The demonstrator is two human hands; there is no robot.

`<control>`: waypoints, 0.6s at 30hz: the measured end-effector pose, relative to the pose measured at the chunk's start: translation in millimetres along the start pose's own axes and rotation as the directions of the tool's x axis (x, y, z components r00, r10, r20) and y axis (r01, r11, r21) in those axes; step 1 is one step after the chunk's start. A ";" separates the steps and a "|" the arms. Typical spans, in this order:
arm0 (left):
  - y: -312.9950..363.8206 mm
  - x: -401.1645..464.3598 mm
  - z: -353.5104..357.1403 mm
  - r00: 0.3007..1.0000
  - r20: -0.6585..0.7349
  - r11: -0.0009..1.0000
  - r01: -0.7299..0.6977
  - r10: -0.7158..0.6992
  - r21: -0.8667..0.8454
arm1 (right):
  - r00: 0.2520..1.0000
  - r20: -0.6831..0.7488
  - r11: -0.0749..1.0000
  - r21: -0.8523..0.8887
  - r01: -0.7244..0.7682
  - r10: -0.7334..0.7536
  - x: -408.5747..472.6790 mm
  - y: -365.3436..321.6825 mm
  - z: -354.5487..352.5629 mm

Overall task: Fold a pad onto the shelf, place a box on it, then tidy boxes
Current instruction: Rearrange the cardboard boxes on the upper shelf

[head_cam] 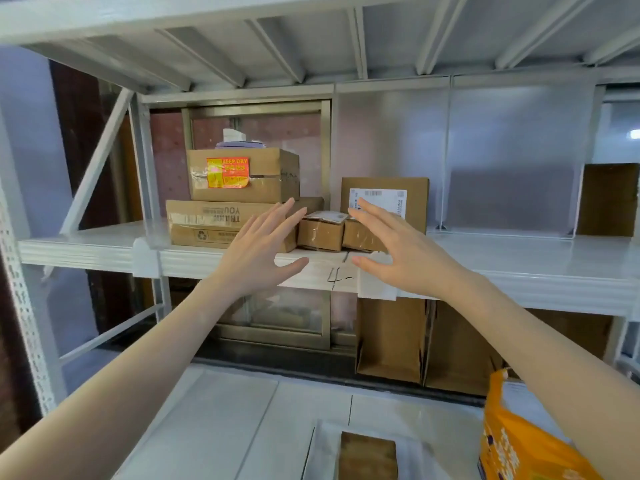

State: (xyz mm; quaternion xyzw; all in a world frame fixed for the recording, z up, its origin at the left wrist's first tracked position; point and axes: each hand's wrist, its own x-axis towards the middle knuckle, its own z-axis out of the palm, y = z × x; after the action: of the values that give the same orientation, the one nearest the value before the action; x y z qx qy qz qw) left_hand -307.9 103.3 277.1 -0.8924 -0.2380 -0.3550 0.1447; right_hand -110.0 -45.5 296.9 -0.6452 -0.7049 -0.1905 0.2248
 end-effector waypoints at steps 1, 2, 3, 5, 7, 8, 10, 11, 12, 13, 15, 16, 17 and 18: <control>-7.7 1.0 0.7 1.000 0.003 1.000 0.004 -0.004 0.001 | 1.000 0.001 1.000 0.010 0.000 0.000 8.3 -4.2 4.5; -16.0 1.9 1.4 1.000 0.004 1.000 0.005 -0.005 0.004 | 1.000 0.001 1.000 0.016 -0.002 0.002 16.7 -9.0 8.8; -25.0 3.0 2.7 1.000 0.000 1.000 0.005 -0.005 0.005 | 1.000 -0.001 1.000 0.022 -0.004 0.004 24.9 -13.6 13.0; -44.1 5.3 5.2 1.000 -0.004 1.000 0.015 -0.015 0.002 | 1.000 -0.014 0.999 0.037 -0.001 0.002 41.5 -23.0 22.1; -62.5 7.9 7.9 0.999 0.013 1.000 0.030 -0.030 -0.003 | 1.000 -0.022 0.999 0.053 -0.003 0.004 57.6 -31.9 31.8; -71.5 9.5 9.7 0.999 0.020 0.999 0.035 -0.034 -0.004 | 1.000 -0.020 0.998 0.056 -0.009 0.010 65.7 -36.2 36.9; -87.7 13.1 14.4 0.999 0.019 0.999 0.031 -0.031 -0.009 | 0.999 -0.007 0.998 0.059 -0.031 0.031 81.4 -44.7 47.1; -94.9 15.3 16.9 1.000 0.015 1.000 0.025 -0.025 -0.016 | 0.999 0.003 0.997 0.060 -0.044 0.044 89.3 -48.3 52.4; -101.3 17.9 19.0 1.000 0.016 1.000 0.017 -0.016 -0.023 | 0.998 0.014 0.996 0.060 -0.061 0.060 97.1 -51.8 57.3; -106.9 20.9 21.0 1.000 0.023 1.000 0.008 -0.007 -0.029 | 0.997 0.026 0.995 0.058 -0.081 0.079 104.4 -54.4 62.3; -116.3 27.8 23.8 0.999 0.036 0.999 -0.009 0.010 -0.039 | 0.993 0.034 0.993 0.048 -0.111 0.109 119.1 -58.1 72.3; -120.0 31.5 24.4 0.999 0.039 0.999 -0.017 0.019 -0.045 | 0.992 0.032 0.991 0.046 -0.125 0.124 125.8 -58.7 77.0; -123.5 34.6 25.1 0.999 0.036 0.998 -0.026 0.028 -0.053 | 0.990 0.027 0.989 0.047 -0.142 0.141 131.8 -59.1 80.9; -127.2 37.7 25.7 0.999 0.028 0.998 -0.037 0.038 -0.058 | 0.987 0.023 0.985 0.051 -0.162 0.161 137.2 -58.9 84.6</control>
State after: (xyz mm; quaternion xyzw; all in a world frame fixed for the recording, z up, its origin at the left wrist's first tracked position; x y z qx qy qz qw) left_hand -336.6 233.8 296.8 -0.9056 -0.2130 -0.3458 0.1223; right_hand -183.7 109.2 305.5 -0.6958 -0.6571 -0.1470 0.2499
